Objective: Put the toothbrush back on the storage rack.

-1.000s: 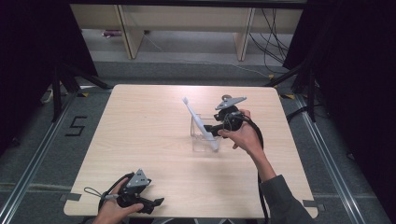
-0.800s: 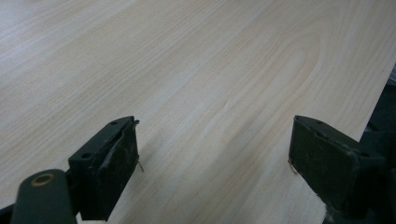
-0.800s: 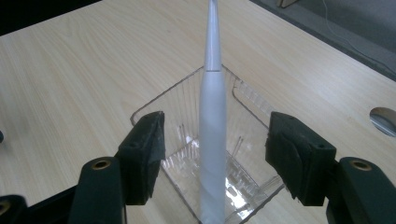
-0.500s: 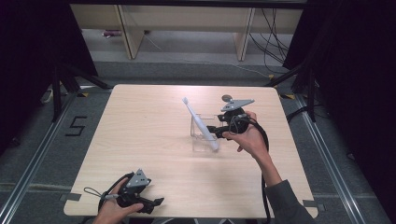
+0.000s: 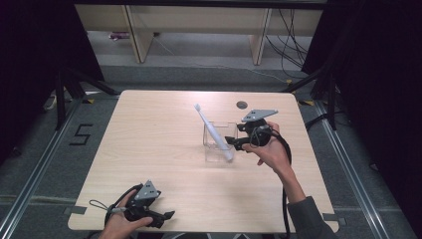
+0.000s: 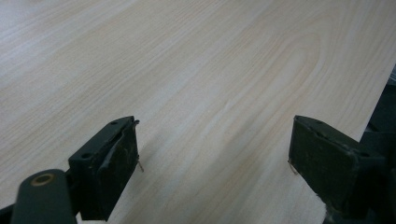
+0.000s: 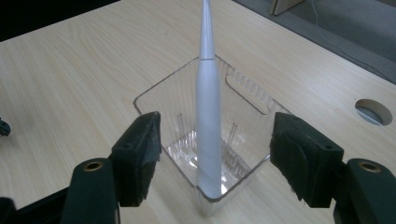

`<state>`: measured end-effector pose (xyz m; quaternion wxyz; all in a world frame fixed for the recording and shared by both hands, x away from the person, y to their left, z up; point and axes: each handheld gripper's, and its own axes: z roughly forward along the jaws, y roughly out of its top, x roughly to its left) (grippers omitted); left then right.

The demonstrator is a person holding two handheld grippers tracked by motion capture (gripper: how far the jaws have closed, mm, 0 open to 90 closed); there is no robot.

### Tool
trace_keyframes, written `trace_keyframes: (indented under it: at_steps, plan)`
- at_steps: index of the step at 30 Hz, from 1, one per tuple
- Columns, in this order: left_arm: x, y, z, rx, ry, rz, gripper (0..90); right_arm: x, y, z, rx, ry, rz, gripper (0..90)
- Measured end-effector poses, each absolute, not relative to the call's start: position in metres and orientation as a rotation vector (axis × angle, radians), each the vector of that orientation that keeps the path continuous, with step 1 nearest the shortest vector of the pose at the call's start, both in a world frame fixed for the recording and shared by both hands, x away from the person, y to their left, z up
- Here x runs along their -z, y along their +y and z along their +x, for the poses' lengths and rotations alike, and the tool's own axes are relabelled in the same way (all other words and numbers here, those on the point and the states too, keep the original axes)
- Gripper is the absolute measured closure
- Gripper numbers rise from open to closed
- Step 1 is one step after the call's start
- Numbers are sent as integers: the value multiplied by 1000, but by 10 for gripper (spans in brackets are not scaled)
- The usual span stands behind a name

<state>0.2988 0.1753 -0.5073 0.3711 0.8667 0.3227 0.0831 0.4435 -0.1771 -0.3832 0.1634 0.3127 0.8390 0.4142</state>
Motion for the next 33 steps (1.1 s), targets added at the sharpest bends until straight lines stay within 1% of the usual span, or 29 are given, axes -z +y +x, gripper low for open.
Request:
trace_keyframes:
  at_steps: [8,10,12,21,26,29,33]
  plan:
    - [507,175,299,-213,827,2229,151,382,-184,435,-1166,2387,928,317]
    - [507,175,298,-199,835,2216,151,383,-186,434,-1161,2383,920,317]
    - [507,175,299,-214,827,2223,151,383,-189,434,-1160,2368,912,317]
    - [507,175,298,-209,834,2217,151,384,-196,430,-1178,2355,929,304]
    - [507,174,298,-202,831,2207,151,385,-199,423,-1178,2363,959,296]
    - [507,174,298,-203,828,2208,151,385,-202,423,-1179,2348,917,296]
    - [507,174,297,-202,831,2205,151,388,-207,418,-1180,2354,961,296]
